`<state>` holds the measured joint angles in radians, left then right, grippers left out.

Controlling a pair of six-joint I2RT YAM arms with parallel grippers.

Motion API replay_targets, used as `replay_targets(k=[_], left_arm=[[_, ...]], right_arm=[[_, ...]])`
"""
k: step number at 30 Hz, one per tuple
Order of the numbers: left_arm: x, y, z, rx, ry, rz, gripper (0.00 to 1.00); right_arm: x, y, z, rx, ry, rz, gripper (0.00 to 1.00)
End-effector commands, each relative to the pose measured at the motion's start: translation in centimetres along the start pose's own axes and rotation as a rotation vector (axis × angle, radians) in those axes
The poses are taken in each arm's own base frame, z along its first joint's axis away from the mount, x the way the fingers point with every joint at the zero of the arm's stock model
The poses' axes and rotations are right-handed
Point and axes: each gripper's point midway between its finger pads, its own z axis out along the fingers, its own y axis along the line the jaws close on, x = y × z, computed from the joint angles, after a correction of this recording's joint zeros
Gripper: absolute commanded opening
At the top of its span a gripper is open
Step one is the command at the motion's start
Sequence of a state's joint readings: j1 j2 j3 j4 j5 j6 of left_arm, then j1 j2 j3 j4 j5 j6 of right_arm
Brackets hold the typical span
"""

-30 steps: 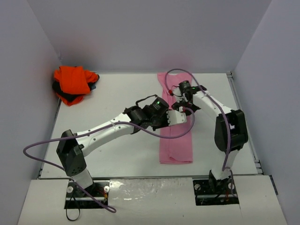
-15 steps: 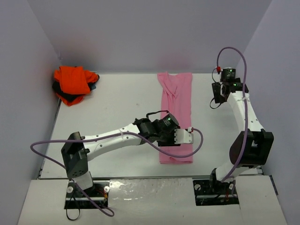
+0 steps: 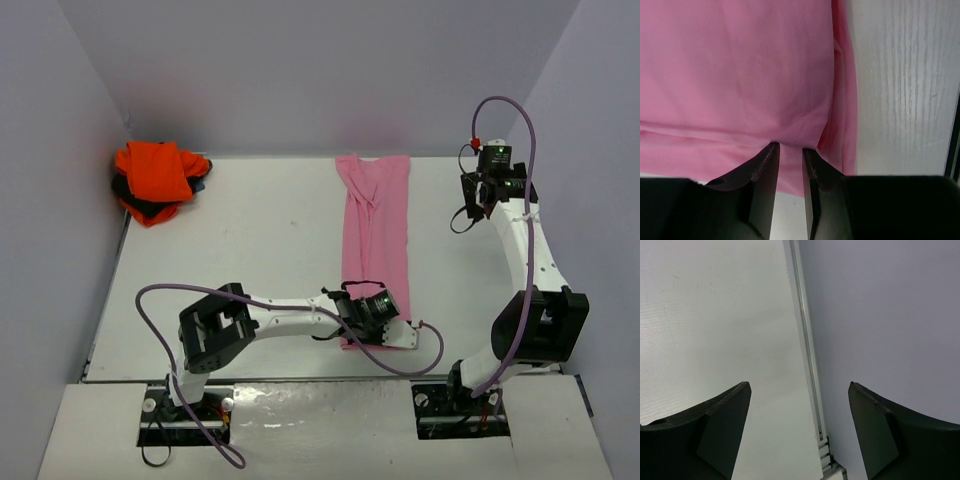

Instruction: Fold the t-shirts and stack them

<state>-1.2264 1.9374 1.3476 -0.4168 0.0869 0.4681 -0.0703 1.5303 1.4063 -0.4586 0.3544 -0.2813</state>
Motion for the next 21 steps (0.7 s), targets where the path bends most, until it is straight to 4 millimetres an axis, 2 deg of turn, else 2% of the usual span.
replay_targets(k=[1,7,11,17,19,21], left_arm=[[-2.4,0.7,-0.2,-0.048,-0.072,0.004,0.22],[-2.6,1.3,-1.3,-0.085,-0.076,0.003,0.21],[-3.1,2.9,-3.5,-0.18,-0.092,-0.013,0.17],[-3.7,5.4,-7.1,-0.281,-0.13,-0.034,0.18],[-3.8,5.9,-7.7,-0.29,-0.14,-0.049,0.19],[-3.9,5.4,-7.7,-0.261,-0.149,-0.059,0.19]], right_arm=[[-1.5,-3.0,-1.0,0.108,-0.059,0.055,0.76],[-1.1,-3.3,-0.8,0.115,-0.051,0.057,0.77],[-1.0,-3.1,-0.1,0.106,-0.043,0.067,0.77],[-0.3,-2.5,0.6,0.095,-0.018,0.052,0.78],[-0.3,-2.6,0.8,0.097,-0.013,0.055,0.78],[-0.3,-2.8,0.9,0.101,-0.011,0.057,0.78]])
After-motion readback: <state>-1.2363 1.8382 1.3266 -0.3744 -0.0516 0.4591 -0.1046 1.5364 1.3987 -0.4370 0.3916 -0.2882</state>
